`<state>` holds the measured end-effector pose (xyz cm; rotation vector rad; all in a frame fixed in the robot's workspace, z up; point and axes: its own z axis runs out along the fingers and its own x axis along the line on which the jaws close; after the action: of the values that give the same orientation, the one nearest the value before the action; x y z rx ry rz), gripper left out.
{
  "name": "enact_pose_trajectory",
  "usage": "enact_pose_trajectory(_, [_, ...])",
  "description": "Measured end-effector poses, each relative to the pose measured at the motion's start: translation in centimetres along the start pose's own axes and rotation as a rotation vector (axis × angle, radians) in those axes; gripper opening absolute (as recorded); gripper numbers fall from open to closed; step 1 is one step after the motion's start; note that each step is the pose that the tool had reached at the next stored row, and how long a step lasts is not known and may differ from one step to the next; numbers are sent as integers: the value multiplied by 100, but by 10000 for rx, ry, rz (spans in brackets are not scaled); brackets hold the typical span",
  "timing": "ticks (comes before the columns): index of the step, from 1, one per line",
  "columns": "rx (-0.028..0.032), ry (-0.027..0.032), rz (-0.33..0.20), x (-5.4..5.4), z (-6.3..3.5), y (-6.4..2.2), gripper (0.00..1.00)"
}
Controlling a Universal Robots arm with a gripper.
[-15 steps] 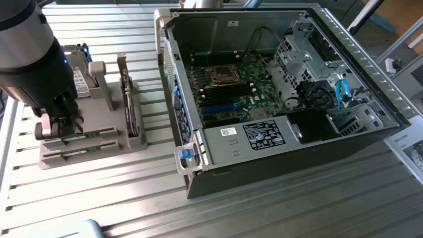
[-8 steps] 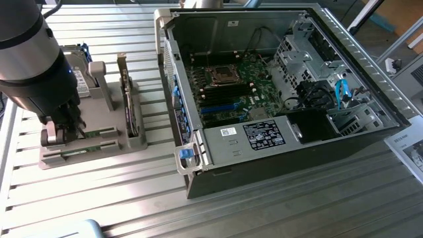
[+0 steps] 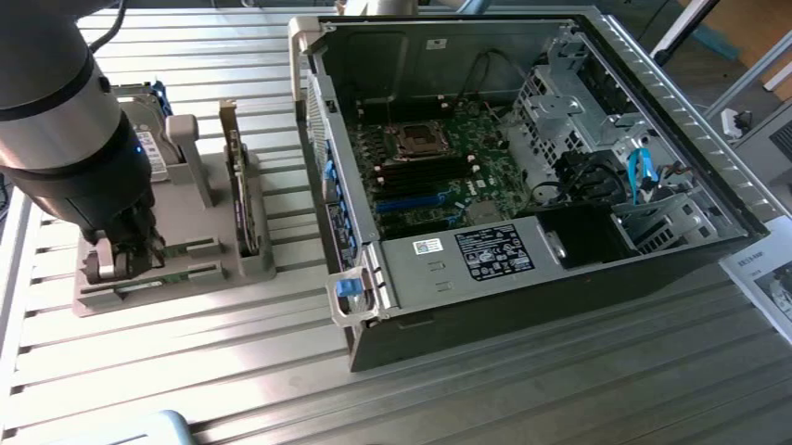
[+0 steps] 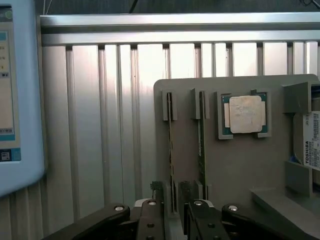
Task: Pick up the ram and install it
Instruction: 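Pick up the ram and move it above insertion slot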
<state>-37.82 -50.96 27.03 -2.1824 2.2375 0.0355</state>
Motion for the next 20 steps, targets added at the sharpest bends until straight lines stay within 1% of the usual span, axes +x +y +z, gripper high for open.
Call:
enact_pose_trajectory(2, [-9,-1,-27,8,65,-1,26])
enact_pose_trajectory(15, [-42,1,-130,35,334,-2,26])
enact_pose_trajectory(16, [-46,1,-142,39,370,-3,26])
enact_pose_trajectory(18, [-49,1,-153,42,400,-3,26])
enact_pose_trajectory(20, [-54,2,-176,48,463,-3,26])
